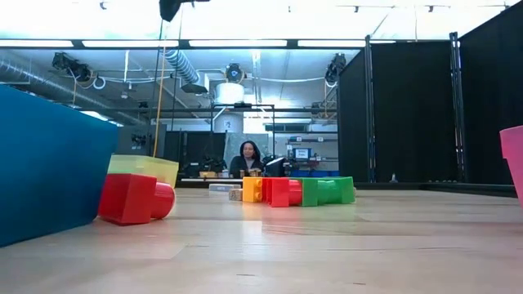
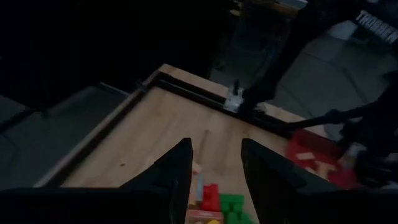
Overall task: Sort blocks by size
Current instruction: Put the wooden block into the red bin
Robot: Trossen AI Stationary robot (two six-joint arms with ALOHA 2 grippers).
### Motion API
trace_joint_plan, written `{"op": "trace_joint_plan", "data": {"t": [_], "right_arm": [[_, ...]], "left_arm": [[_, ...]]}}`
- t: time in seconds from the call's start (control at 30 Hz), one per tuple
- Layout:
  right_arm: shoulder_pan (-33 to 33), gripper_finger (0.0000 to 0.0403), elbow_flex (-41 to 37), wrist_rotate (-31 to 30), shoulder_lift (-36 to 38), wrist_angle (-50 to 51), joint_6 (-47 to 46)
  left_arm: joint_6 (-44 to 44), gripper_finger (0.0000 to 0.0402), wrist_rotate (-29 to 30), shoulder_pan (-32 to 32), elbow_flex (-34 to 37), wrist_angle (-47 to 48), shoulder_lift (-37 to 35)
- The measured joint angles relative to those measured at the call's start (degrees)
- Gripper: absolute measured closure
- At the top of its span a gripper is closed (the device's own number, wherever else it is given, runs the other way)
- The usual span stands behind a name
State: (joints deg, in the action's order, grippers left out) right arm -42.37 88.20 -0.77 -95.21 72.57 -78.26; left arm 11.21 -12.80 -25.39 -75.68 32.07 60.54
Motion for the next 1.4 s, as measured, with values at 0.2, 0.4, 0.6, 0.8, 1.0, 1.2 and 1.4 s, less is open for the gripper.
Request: {"op": "trace_joint_plan", "data": {"t": [0.2,0.4,0.6,0.8,1.0,1.2,1.4], "right_arm": [[-6.3,0.0283,-0.1,2.8,-7.4,0.4,-3.9],[-6.5,0.0213,-0.1,6.1,-14.4,-0.1,-0.4],[-5.2,0.0105,-0.1,3.3,-14.8,3.5,0.4],[-2.4,0.011,-0.1,-8.4,-8.7,13.2,-0.8],[11.0,0.0134,0.0,-28.3,-1.5,16.8,6.1],[31.9,0.0136,0.0,-32.8,-0.2,11.6,31.7],[51.4,0.013,-0.2,-25.0,-0.2,-6.5,69.2]], "left_arm": [[1.2,0.0257,-4.9,0.3,0.0,-2.6,2.2],[1.4,0.0257,-5.5,1.8,0.0,-4.0,2.5],[3.0,0.0257,-7.9,3.4,0.1,-6.1,1.9],[2.7,0.0257,-8.0,6.1,0.1,-7.4,2.0],[2.7,0.0257,-7.6,8.8,0.1,-9.9,2.0],[2.7,0.0257,-6.0,8.8,0.1,-10.0,2.0],[2.5,0.0257,-3.7,8.9,0.1,-10.0,2.0]]}}
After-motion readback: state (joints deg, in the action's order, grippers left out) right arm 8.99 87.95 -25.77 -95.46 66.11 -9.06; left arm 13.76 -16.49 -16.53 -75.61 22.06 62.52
